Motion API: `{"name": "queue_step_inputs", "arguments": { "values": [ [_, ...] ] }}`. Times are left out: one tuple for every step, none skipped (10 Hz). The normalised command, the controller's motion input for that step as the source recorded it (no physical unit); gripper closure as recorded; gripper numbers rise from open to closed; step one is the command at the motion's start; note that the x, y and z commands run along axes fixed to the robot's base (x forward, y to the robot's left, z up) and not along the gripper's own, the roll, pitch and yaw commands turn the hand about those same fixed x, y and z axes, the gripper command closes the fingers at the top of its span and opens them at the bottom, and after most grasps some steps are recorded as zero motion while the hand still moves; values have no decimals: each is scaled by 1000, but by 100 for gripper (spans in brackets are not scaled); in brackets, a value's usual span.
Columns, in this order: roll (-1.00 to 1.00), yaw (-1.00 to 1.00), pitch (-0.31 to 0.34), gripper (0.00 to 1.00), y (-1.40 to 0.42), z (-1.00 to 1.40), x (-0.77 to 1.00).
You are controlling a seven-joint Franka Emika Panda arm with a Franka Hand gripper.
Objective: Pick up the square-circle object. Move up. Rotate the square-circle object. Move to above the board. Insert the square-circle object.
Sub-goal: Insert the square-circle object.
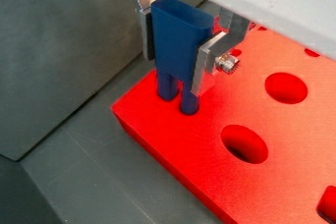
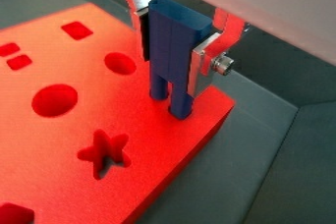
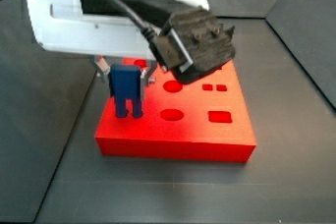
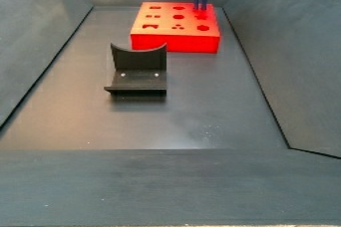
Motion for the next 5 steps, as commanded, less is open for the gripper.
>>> {"name": "queue_step_inputs", "arguments": {
  "values": [
    [0,0,-99,100,-51,-669,43],
    [0,0,-117,100,-66,-663,49],
    [-37,-54,-83,100,-43,-354,69],
    [-64,-63,0,100,0,0,106],
    [0,0,0,100,0,0,0]
  ]
}}
